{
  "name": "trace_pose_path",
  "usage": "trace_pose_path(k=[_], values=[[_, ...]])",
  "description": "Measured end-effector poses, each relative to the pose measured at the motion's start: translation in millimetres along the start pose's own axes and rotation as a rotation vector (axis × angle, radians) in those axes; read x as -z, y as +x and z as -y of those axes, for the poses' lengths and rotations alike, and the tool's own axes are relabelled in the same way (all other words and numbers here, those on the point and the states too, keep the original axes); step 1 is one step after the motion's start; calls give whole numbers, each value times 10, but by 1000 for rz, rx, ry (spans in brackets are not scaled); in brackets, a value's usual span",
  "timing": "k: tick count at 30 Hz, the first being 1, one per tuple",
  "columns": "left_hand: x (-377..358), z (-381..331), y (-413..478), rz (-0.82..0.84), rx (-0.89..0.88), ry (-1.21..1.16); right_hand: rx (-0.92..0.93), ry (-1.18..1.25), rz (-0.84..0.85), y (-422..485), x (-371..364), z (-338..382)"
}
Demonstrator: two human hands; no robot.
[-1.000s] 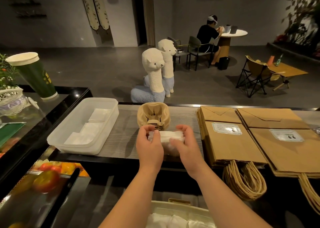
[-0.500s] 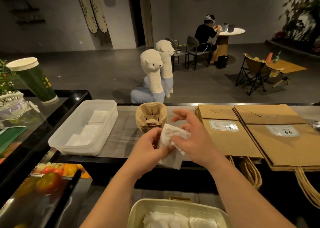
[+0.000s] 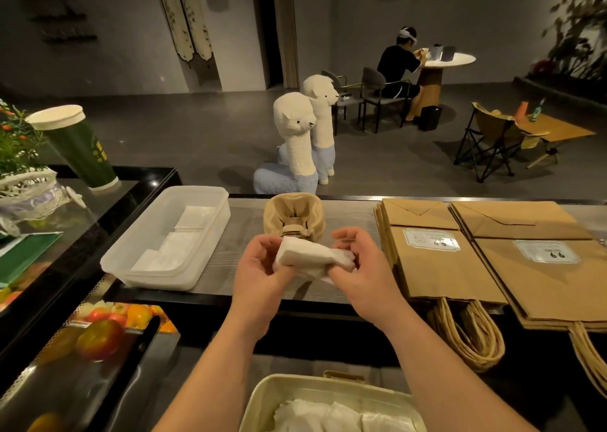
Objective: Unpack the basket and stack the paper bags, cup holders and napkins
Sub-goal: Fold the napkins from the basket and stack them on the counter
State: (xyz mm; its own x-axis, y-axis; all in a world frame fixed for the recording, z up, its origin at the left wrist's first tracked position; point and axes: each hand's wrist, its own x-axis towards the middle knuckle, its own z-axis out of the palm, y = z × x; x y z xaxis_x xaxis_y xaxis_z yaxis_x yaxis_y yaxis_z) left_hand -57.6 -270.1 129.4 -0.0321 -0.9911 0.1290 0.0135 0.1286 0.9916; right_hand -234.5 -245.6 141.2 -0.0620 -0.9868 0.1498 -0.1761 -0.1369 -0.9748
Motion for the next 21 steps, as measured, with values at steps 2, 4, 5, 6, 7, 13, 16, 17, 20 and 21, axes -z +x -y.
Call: trace_pose_path(k=[2, 4, 5, 6, 7, 13, 16, 17, 20, 21], values=[[43, 18, 72, 64, -31, 173, 28, -51, 24, 41, -7, -16], [38, 47, 100, 119, -4, 235, 35, -122, 29, 62, -47, -79], [22, 66, 100, 126, 12, 247, 34, -138, 29, 64, -69, -123], [13, 93, 99, 122, 25, 252, 28, -129, 24, 60, -90, -158], [8, 129, 105, 116, 34, 245, 15, -106, 15, 58, -108, -184], [-113, 159, 140, 109, 31, 191, -59, 26, -58, 76, -228, -240], [-161, 159, 145, 111, 40, 174, -77, 51, -47, 101, -241, -247], [-156, 168, 162, 86, 50, 164, -80, 58, -69, 113, -231, -255], [-128, 177, 194, 44, 76, 151, -87, 47, -116, 129, -205, -267], [-125, 171, 191, 42, 75, 148, -83, 47, -118, 134, -200, -267]])
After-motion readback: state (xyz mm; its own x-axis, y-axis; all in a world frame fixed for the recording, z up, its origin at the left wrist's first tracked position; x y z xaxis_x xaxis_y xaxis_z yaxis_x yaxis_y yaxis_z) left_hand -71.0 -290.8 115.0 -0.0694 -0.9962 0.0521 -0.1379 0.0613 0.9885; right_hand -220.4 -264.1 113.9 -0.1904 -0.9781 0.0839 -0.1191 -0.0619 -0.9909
